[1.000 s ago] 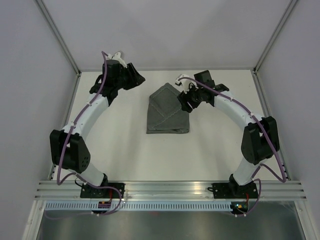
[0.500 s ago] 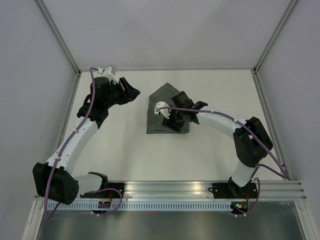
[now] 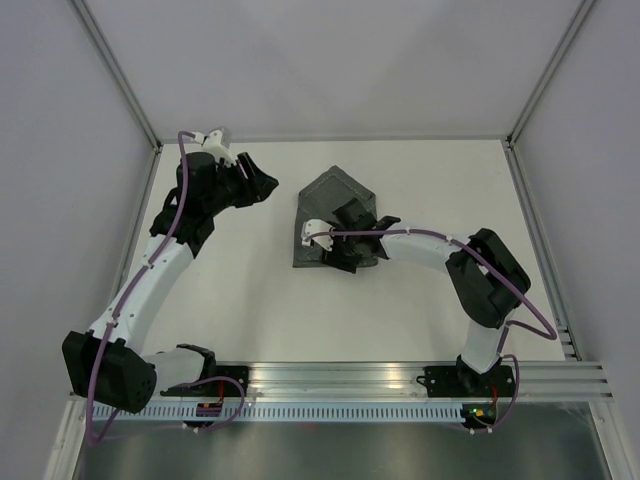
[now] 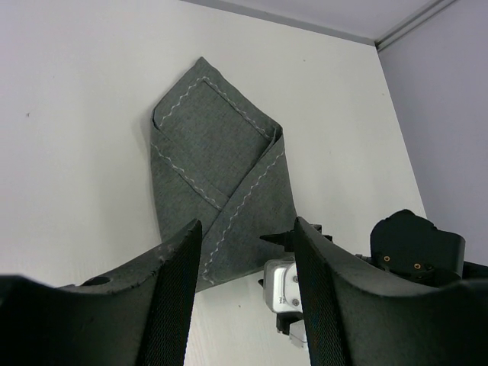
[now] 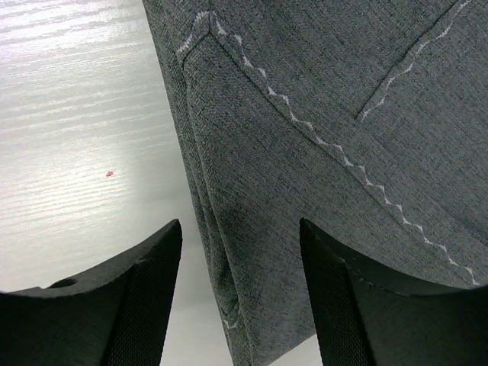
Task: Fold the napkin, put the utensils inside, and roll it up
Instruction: Roll the napkin at the center of the board.
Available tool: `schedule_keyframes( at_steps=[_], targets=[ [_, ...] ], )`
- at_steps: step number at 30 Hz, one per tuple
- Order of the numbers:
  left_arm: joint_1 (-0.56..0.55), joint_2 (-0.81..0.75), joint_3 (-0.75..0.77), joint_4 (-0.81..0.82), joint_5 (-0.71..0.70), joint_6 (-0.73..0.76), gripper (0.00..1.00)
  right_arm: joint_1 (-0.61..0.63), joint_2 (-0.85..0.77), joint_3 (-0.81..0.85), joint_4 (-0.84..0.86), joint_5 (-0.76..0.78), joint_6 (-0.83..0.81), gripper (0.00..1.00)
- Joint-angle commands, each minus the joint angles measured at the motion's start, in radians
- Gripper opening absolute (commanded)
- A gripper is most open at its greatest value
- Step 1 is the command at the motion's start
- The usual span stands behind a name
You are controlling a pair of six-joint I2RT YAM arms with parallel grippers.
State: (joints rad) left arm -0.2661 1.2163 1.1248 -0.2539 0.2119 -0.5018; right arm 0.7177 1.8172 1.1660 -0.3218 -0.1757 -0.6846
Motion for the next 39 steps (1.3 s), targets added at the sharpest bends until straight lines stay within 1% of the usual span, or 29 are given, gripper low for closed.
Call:
schedule_keyframes(
  at_steps=[1, 7, 10, 12, 15, 20, 23, 29, 30, 33, 35, 37, 39],
  targets=[
    [-0.001, -0.02, 0.058, -0.015, -0.008, 0.065, 0.57, 0.009, 0.016, 0.038, 0.05, 0.015, -0.018, 0.69],
    [0.001, -0.017, 0.059, -0.025, -0.016, 0.086, 0.57, 0.017, 0.07, 0.047, 0.067, 0.024, -0.02, 0.69],
    [0.001, -0.021, 0.053, -0.028, -0.02, 0.094, 0.57, 0.017, 0.088, 0.044, 0.078, 0.021, -0.03, 0.68],
    [0.001, -0.023, 0.052, -0.031, -0.022, 0.1, 0.57, 0.017, 0.096, 0.037, 0.081, 0.021, -0.032, 0.65],
    [0.001, -0.021, 0.049, -0.035, -0.014, 0.106, 0.57, 0.017, 0.102, 0.023, 0.092, 0.021, -0.038, 0.63],
    [0.001, -0.015, 0.041, -0.039, 0.0, 0.117, 0.57, 0.014, 0.122, 0.021, 0.072, 0.007, -0.055, 0.56],
    [0.001, -0.006, 0.04, -0.044, 0.02, 0.124, 0.57, 0.005, 0.134, 0.023, 0.049, -0.018, -0.062, 0.54],
    [-0.001, 0.015, 0.046, -0.051, 0.047, 0.135, 0.57, -0.017, 0.174, 0.07, -0.045, -0.062, -0.082, 0.46],
    [-0.001, 0.018, 0.047, -0.053, 0.049, 0.135, 0.57, -0.018, 0.177, 0.083, -0.081, -0.07, -0.087, 0.45],
    [-0.002, 0.022, 0.047, -0.054, 0.053, 0.14, 0.57, -0.024, 0.205, 0.122, -0.152, -0.088, -0.102, 0.39],
    [-0.002, 0.028, 0.047, -0.058, 0.055, 0.141, 0.57, -0.026, 0.224, 0.139, -0.174, -0.09, -0.104, 0.33],
    [-0.004, 0.031, 0.047, -0.059, 0.058, 0.147, 0.56, -0.029, 0.237, 0.155, -0.21, -0.096, -0.108, 0.32],
    [-0.012, 0.034, 0.044, -0.059, 0.058, 0.155, 0.56, -0.035, 0.249, 0.169, -0.255, -0.123, -0.112, 0.27]
  ],
)
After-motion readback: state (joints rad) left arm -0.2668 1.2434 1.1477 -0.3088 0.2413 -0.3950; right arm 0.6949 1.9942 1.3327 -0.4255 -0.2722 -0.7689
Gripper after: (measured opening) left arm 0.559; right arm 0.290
